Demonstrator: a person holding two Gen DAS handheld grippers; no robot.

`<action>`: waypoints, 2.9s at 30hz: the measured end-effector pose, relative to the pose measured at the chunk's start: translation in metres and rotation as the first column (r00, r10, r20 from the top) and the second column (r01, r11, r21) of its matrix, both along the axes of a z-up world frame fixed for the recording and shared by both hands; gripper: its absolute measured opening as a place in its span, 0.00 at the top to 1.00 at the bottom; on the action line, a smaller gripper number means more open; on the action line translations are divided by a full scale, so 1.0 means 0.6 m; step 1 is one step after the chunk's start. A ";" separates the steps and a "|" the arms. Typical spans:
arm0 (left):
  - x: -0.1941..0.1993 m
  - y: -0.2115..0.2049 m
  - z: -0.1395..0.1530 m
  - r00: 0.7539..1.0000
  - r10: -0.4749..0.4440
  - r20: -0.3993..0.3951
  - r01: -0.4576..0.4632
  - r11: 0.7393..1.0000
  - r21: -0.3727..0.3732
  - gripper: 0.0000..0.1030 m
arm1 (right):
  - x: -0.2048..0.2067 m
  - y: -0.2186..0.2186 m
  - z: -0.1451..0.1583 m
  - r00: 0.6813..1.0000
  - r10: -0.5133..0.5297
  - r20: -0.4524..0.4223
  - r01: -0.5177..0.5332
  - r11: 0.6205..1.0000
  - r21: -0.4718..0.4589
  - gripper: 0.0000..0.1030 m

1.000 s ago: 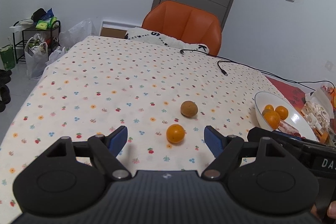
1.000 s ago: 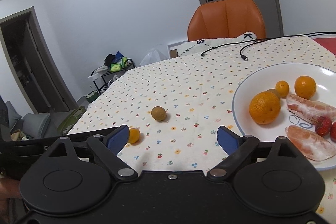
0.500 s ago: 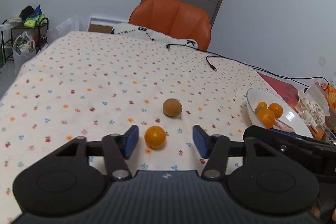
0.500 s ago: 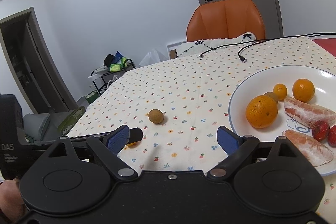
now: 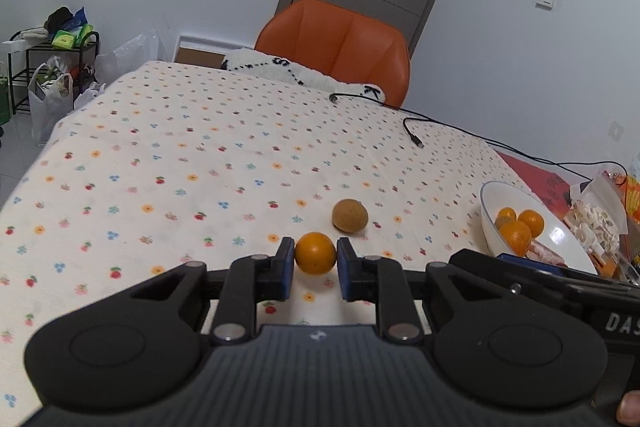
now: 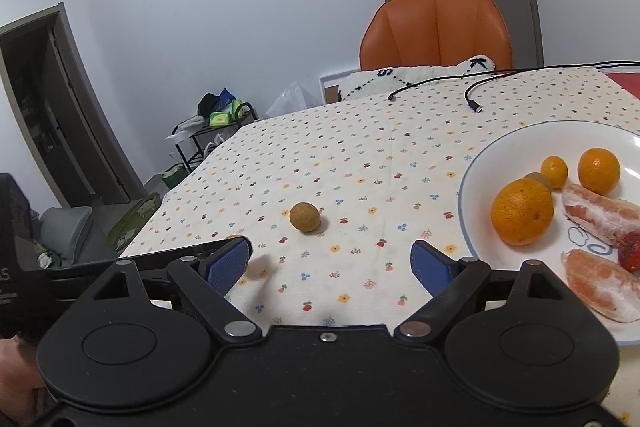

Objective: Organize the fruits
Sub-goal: 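Grasp the small orange with the left tool while the right tool grasps the brown kiwi, then carry the small orange in the left tool while the right tool carries the kiwi to the plate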

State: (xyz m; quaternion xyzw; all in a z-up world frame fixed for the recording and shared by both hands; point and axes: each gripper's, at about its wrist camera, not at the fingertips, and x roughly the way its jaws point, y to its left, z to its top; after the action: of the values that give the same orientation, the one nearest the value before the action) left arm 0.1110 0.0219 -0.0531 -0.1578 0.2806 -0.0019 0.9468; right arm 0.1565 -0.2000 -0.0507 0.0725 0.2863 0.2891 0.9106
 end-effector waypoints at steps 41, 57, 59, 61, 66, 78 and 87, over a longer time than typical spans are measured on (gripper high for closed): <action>-0.064 0.128 0.009 0.981 0.191 0.028 -0.191 0.981 -0.013 0.80 | 0.073 0.129 -0.036 1.000 0.015 -0.008 -0.016 0.992 -0.124 0.57; -0.066 0.096 0.027 0.988 0.140 0.062 -0.139 0.990 -0.017 0.80 | 0.033 0.101 0.002 0.999 0.028 0.035 -0.024 0.995 -0.095 0.77; -0.067 0.088 0.031 0.989 0.127 0.070 -0.126 0.992 -0.017 0.80 | 0.026 0.095 0.007 0.999 0.019 0.041 -0.015 0.995 -0.096 0.77; -0.067 0.082 0.035 0.990 0.116 0.075 -0.115 0.993 -0.016 0.80 | 0.020 0.087 0.011 0.999 0.010 0.046 -0.006 0.996 -0.091 0.77; -0.067 0.063 0.044 0.993 0.089 0.081 -0.089 0.996 -0.008 0.80 | 0.006 0.063 0.022 0.998 -0.018 0.062 0.022 0.997 -0.070 0.77; -0.069 0.005 0.068 0.993 0.018 0.113 -0.020 1.000 0.013 0.80 | -0.021 0.003 0.043 0.994 -0.065 0.093 0.068 0.997 -0.030 0.77; -0.072 -0.036 0.083 0.991 -0.029 0.131 0.025 0.999 0.031 0.80 | -0.038 -0.038 0.051 0.989 -0.104 0.107 0.105 0.994 -0.008 0.77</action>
State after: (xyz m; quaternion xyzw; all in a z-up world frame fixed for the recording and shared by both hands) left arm 0.0679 0.0006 -0.0034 -0.1397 0.2195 -0.0209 0.9653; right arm 0.1335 -0.2228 -0.0203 0.0657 0.2349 0.2424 0.9390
